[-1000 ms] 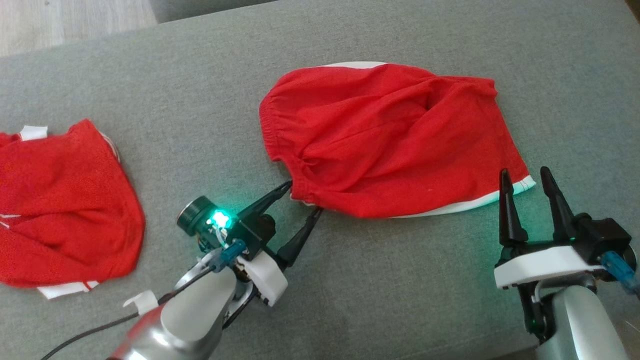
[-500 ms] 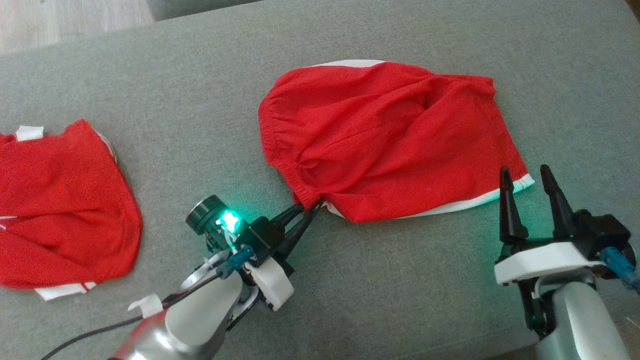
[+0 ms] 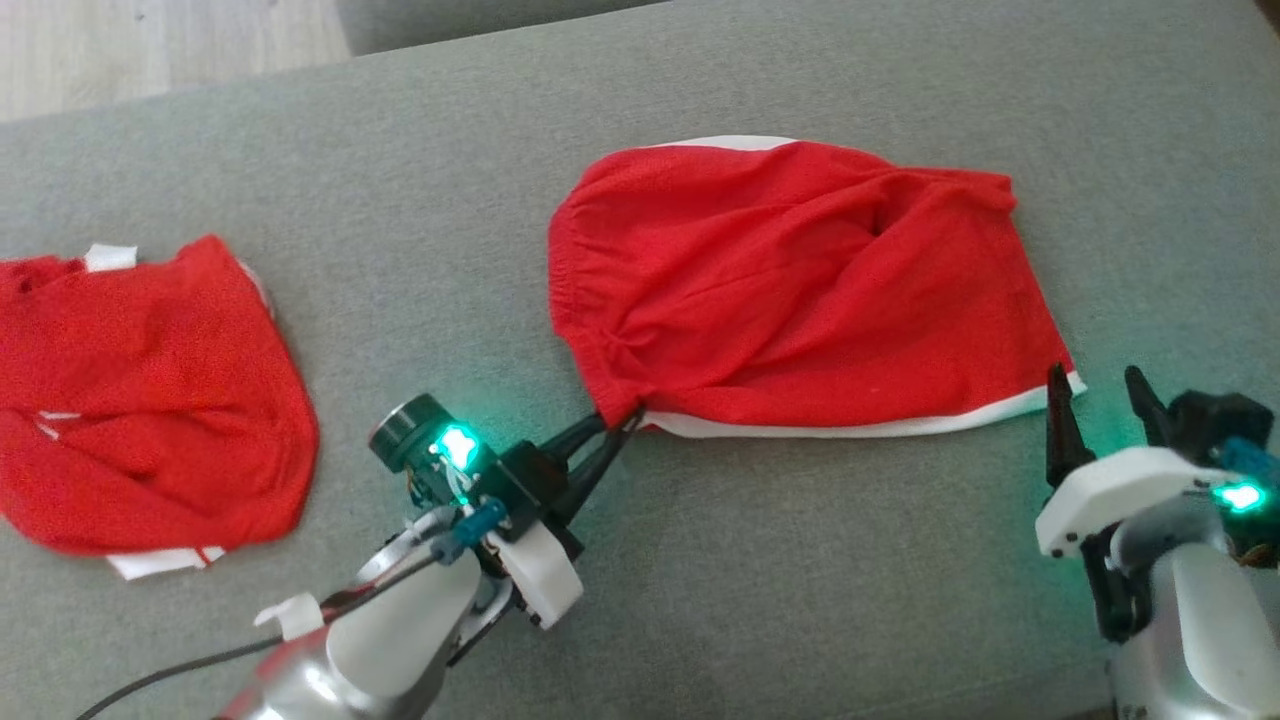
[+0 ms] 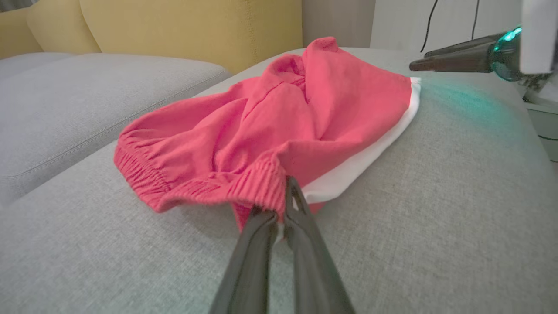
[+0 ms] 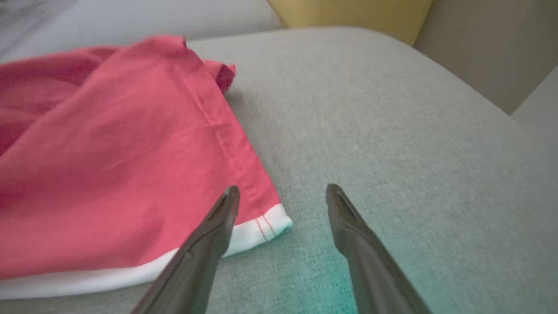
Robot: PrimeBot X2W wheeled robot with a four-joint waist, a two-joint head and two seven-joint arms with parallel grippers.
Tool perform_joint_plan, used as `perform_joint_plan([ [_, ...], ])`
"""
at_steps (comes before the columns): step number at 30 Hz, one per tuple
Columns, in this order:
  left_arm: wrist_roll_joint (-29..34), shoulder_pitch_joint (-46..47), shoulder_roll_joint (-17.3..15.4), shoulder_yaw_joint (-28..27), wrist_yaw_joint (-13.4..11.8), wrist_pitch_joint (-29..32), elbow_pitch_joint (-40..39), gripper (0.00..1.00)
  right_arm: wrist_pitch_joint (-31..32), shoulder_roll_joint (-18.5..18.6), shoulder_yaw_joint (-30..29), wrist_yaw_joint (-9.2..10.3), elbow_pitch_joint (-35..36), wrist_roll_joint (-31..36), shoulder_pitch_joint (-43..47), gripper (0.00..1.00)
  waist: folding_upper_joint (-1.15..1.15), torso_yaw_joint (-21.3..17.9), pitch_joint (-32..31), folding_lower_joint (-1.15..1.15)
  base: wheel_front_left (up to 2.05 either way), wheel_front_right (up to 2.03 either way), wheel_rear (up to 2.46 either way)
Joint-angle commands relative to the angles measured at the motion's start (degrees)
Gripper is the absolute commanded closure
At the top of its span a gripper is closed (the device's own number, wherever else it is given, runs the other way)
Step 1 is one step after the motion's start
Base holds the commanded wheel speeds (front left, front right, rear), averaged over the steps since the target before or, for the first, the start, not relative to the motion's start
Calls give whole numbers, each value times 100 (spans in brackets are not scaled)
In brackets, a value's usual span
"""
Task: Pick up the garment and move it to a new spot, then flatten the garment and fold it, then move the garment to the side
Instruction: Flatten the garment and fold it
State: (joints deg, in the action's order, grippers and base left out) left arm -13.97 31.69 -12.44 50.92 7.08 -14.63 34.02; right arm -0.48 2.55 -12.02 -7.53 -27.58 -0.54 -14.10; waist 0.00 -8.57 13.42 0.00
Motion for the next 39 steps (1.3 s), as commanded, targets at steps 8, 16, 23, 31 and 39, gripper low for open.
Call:
perform_joint_plan([
  [8, 34, 284, -138, 74, 20, 1, -225, 100, 623, 32, -181, 4, -414, 436, -508, 0, 0, 190, 66, 0, 0, 0, 0],
  [16, -46, 276, -182, 144, 20, 98, -199, 100, 706, 32, -18, 4, -579, 336, -568, 100, 0, 201, -6, 0, 0, 0, 0],
  [23, -165, 177, -385, 117, -12, 275, -193, 100, 414, 32, 604, 4, -128, -282, -732, 100, 0, 0, -433, 0, 0, 0, 0],
  [31, -297, 661, -774, -72, 0, 636, -533, 100, 430, 32, 1024, 4, 667, -872, -1290, 100, 0, -106, -894, 0, 0, 0, 0],
  [39, -796, 2005, -1196, 126, 37, 1387, -706, 100, 485, 131, 1331, 4, 904, -1378, -2442, 100, 0, -93, -1340, 0, 0, 0, 0],
])
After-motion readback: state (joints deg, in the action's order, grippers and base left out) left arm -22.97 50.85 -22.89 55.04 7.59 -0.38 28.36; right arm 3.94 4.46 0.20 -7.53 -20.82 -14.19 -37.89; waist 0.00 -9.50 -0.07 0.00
